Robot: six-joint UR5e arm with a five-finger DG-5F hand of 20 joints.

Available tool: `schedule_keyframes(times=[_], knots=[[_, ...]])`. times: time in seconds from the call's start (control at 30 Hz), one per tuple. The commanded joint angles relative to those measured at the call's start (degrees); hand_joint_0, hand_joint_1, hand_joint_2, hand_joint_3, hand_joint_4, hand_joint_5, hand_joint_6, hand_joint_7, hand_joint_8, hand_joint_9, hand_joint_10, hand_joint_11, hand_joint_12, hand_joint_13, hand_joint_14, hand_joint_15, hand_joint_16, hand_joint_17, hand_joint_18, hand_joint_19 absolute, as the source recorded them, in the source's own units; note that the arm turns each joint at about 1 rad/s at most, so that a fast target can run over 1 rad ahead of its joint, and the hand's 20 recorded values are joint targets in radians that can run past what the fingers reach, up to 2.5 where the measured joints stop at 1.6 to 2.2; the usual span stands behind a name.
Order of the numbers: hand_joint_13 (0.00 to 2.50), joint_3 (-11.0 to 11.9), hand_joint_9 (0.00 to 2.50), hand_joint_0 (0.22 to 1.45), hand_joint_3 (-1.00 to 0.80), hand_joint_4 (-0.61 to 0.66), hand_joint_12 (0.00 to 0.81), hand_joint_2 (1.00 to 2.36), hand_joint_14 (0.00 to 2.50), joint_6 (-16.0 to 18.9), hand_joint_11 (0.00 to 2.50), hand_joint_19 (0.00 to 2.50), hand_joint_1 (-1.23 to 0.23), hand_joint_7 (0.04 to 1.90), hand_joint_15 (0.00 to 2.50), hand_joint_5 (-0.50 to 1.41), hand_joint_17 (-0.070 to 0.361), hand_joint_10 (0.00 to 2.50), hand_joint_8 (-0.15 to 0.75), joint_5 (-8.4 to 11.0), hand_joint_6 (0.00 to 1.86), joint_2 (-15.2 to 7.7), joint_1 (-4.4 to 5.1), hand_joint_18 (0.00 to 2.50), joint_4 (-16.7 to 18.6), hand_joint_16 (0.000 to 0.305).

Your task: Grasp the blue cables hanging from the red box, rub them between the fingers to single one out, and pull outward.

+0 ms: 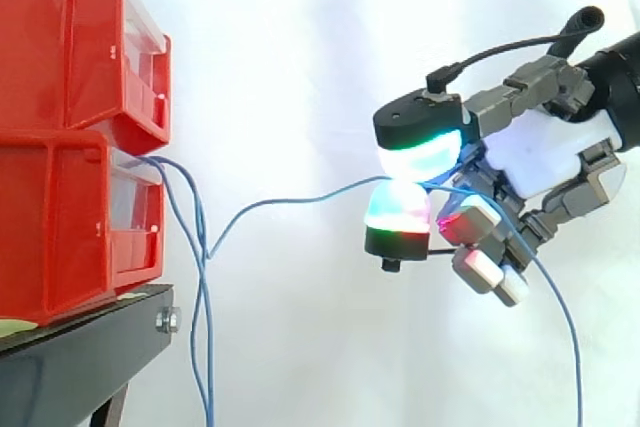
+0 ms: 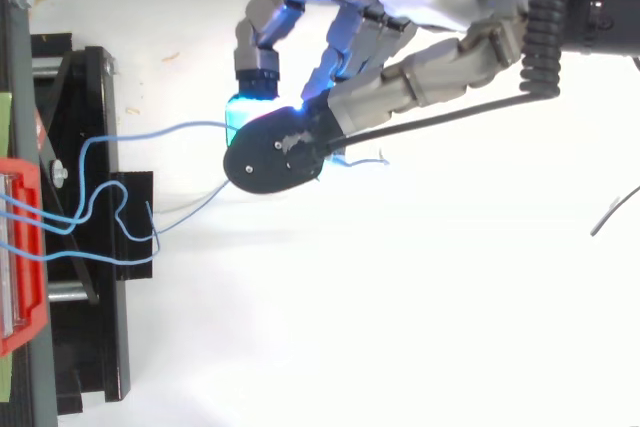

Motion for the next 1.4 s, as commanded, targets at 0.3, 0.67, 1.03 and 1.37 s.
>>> schedule_keyframes(times=[0.3, 0.67, 1.03, 1.37], knots=[[0.9, -3.6, 0.99, 0.65, 0.05, -0.05, 0.433, 1.01, 0.01, 6.7, 0.45, 0.46, -0.85, 1.14, 0.36, -0.1, 0.128, 0.02, 0.329, -9.13, 0.94, 0.0, 0.22, 0.87, 0.6, 0.057], [0.74, -7.1, 0.78, 0.65, 0.04, -0.04, 0.428, 1.01, 0.01, 11.0, 0.12, 0.16, -0.86, 1.14, 0.12, -0.1, 0.122, 0.0, 0.328, -10.8, 0.93, 0.0, 0.22, 0.71, 7.9, 0.054], [0.73, -13.7, 0.78, 0.65, 0.03, -0.04, 0.411, 1.01, 0.01, 12.7, 0.16, 0.25, -0.85, 1.13, 0.21, -0.1, 0.115, 0.01, 0.318, -10.8, 0.93, -0.1, 0.05, 0.66, 26.7, 0.051], [0.73, -21.5, 0.8, 0.64, 0.03, -0.04, 0.401, 1.01, 0.01, 12.3, 0.22, 0.3, -0.85, 1.13, 0.27, -0.11, 0.113, 0.01, 0.316, -10.71, 0.93, -0.1, -0.22, 0.64, 45.6, 0.05]])
